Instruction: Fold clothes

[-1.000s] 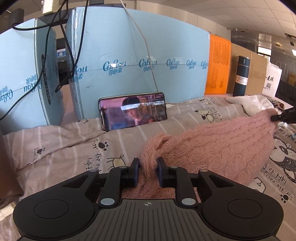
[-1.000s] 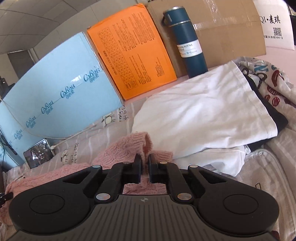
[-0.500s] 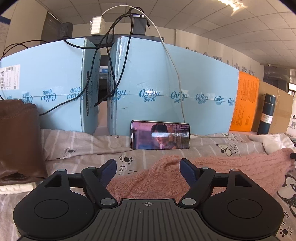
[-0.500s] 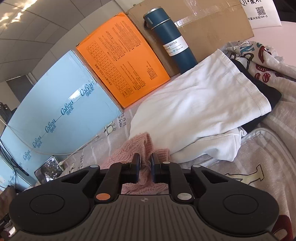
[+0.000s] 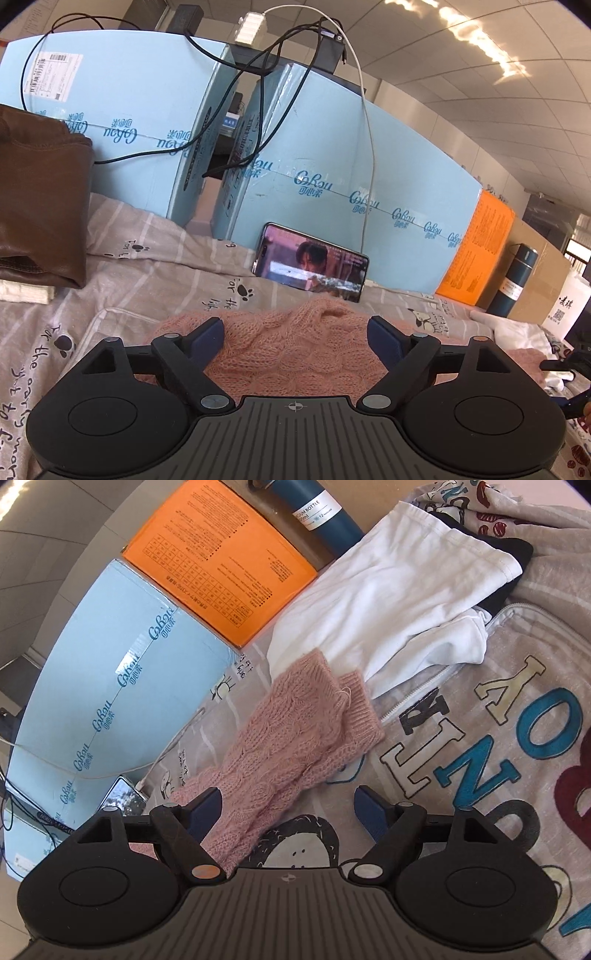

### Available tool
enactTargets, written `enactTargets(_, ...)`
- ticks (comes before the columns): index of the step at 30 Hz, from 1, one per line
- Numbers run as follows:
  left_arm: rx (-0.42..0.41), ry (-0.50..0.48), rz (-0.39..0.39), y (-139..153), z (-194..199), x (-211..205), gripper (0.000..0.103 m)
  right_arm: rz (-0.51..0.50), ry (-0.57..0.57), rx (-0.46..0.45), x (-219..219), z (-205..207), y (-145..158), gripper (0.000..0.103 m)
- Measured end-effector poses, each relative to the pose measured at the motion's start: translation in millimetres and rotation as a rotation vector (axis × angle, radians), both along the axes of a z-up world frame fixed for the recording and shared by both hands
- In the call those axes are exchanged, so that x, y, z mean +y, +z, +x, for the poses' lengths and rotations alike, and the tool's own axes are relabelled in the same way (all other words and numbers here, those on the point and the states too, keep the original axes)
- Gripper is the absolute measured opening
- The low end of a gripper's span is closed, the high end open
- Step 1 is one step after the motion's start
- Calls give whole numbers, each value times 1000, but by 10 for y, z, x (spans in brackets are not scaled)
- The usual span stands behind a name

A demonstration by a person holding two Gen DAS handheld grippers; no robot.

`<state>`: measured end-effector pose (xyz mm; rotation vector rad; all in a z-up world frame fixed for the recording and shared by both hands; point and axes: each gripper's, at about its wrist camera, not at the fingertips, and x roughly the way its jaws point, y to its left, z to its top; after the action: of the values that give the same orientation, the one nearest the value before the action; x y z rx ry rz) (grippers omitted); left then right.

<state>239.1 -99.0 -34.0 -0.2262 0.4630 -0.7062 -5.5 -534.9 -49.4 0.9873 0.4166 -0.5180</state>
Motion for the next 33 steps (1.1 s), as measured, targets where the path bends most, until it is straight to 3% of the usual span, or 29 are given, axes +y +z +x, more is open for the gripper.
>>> enactTargets(5,16,0,-10,-12,5,17,88,110,-79,-79,-40,241,-56,81)
enactTargets(7,18,0,-13,-13,15,24,88,102,-105,-81,-16,308,-35,79)
enactTargets(9,20,2,-14,-15,20,31,88,89,-119,-78,9,361,-46,66)
enactTargets(11,22,8,-15,-19,26,39,88,93,-94,-40,22,444,-84,15)
enactTargets(13,25,19,-13,-22,32,53,88,76,-100,-24,76,450,-118,12)
enactTargets(17,24,37,-1,-27,40,57,88,-65,-136,-48,315,271,2,12)
enactTargets(26,-30,8,16,-15,-33,17,88,-283,-221,-150,863,-543,380,11)
enactTargets(30,-63,-4,39,-5,-82,-28,88,-366,-272,-82,875,-740,401,11)
enactTargets(33,-98,5,76,2,-134,-77,88,-348,-253,12,781,-728,208,13)
